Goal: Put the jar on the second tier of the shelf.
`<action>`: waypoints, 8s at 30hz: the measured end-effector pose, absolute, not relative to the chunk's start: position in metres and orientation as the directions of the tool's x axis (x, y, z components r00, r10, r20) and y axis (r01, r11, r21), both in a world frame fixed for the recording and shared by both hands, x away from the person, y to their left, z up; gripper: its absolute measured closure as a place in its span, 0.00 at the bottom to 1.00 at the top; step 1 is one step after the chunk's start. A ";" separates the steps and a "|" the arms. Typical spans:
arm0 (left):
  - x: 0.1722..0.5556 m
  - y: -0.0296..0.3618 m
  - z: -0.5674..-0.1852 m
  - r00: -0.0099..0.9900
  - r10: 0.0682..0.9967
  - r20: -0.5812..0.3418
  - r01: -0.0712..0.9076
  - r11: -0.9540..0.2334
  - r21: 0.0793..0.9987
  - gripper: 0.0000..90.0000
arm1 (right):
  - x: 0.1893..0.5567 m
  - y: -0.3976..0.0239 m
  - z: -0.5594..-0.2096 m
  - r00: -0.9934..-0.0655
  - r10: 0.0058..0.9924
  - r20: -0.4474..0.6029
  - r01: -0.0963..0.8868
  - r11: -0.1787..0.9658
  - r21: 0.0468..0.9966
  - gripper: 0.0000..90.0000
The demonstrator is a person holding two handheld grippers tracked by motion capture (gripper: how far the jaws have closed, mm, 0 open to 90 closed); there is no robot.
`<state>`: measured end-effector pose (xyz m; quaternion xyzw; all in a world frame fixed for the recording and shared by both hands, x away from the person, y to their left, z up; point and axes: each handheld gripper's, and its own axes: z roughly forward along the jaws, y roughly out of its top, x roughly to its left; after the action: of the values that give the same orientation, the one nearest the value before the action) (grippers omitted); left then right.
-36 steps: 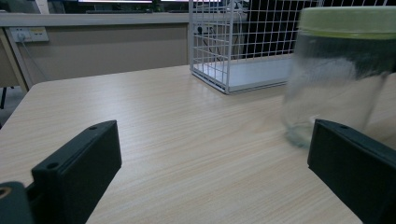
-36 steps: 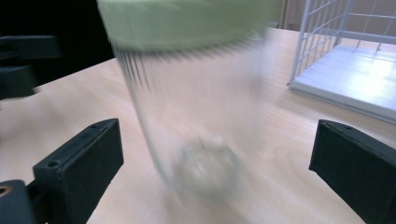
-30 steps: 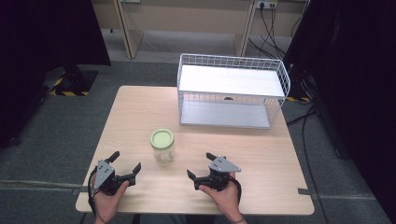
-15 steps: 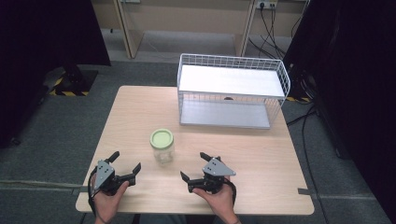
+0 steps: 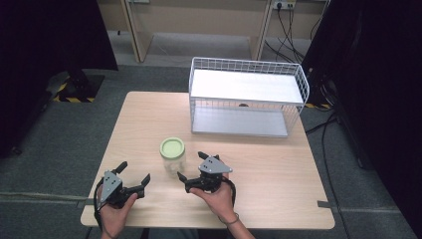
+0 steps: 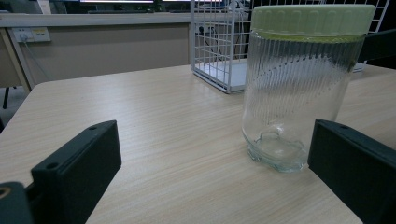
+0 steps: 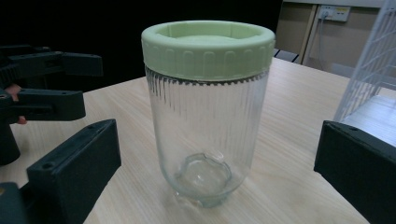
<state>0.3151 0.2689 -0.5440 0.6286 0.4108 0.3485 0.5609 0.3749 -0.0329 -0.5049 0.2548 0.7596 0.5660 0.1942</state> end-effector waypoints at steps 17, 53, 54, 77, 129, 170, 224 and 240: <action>0.315 0.269 -0.544 0.422 0.906 -0.023 0.127 -0.033 0.991 0.02 | 0.403 0.003 -0.517 -0.800 0.599 -0.014 0.171 0.251 0.953 0.01; 0.315 0.269 -0.544 0.420 0.907 -0.020 0.125 -0.035 0.992 0.02 | 0.391 -0.026 -0.499 -0.718 0.696 -0.009 0.123 0.140 0.983 0.13; 0.315 0.269 -0.544 0.420 0.907 -0.019 0.125 -0.037 0.991 0.02 | 0.390 -0.030 -0.497 -0.712 0.702 -0.012 0.119 0.138 0.983 0.13; 0.315 0.268 -0.544 0.419 0.908 -0.012 0.123 -0.044 0.991 0.02 | 0.387 -0.094 -0.465 -0.596 0.803 -0.005 0.084 0.069 0.994 0.13; 0.315 0.267 -0.544 0.418 0.909 -0.009 0.122 -0.046 0.991 0.02 | 0.404 -0.169 -0.389 -0.418 0.908 -0.002 -0.019 -0.006 1.000 0.13; 0.315 0.268 -0.544 0.420 0.907 -0.011 0.124 -0.045 0.991 0.02 | 0.450 -0.186 -0.342 -0.330 0.944 0.002 -0.041 -0.017 0.999 0.13; 0.315 0.268 -0.544 0.423 0.906 -0.014 0.124 -0.043 0.991 0.02 | 0.536 -0.184 -0.303 -0.251 0.968 0.011 0.013 -0.008 1.000 0.13; 0.316 0.269 -0.544 0.424 0.905 -0.017 0.126 -0.041 0.991 0.02 | 0.566 -0.182 -0.304 -0.217 0.976 0.016 0.055 -0.005 0.998 0.13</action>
<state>0.3156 0.2688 -0.5439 0.6317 0.4082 0.3483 0.5595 0.5664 -0.1820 -0.3041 0.4585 0.5623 0.5405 0.4261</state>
